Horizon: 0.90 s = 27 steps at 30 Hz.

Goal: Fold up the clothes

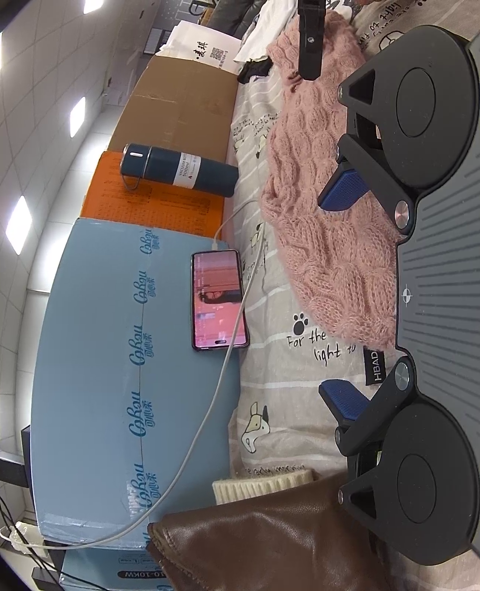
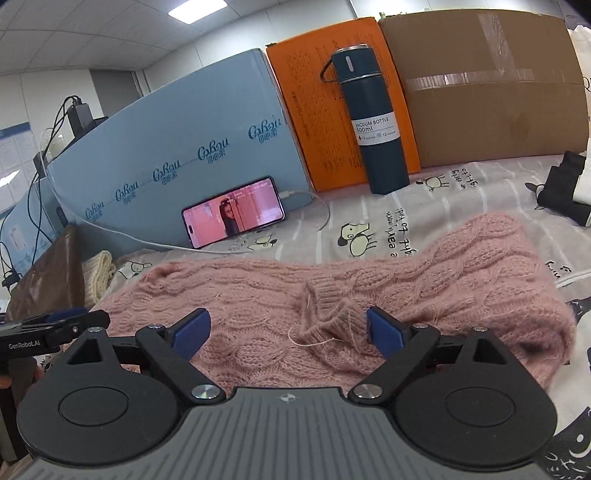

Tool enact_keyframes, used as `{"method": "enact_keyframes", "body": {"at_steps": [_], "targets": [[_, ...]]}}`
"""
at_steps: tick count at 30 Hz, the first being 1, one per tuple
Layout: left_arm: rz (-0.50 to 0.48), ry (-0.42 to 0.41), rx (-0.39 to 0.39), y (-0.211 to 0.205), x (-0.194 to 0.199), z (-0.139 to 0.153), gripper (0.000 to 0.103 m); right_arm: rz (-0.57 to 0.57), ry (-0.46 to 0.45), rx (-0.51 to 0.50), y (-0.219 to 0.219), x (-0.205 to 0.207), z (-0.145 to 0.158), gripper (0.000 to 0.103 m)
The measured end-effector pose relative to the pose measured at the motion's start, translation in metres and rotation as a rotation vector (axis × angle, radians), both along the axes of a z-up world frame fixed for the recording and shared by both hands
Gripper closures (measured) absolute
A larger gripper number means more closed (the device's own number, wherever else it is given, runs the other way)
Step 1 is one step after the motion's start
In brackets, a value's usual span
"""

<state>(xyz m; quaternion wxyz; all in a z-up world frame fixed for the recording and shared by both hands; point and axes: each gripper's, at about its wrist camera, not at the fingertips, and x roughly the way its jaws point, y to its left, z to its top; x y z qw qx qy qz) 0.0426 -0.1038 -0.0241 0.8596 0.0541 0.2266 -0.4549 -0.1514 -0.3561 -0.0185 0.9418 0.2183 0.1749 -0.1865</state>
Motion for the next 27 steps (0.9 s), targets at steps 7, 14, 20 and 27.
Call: {"method": "enact_keyframes", "body": {"at_steps": [7,14,20,27], "targets": [[0.003,0.005,-0.001,0.0,0.001,-0.001,0.004,-0.203,-0.265,-0.001,-0.013,-0.052,0.02,0.01],[0.001,0.005,0.003,-0.001,0.001,-0.001,0.004,-0.671,-0.206,0.08,-0.047,-0.088,0.006,0.001],[-0.002,0.027,0.016,-0.003,0.003,-0.004,0.004,-0.595,-0.134,0.252,-0.065,-0.076,-0.016,0.001],[-0.024,0.053,0.023,-0.005,0.004,-0.007,0.004,-0.374,-0.092,0.218,-0.048,-0.05,-0.017,0.007]]}}
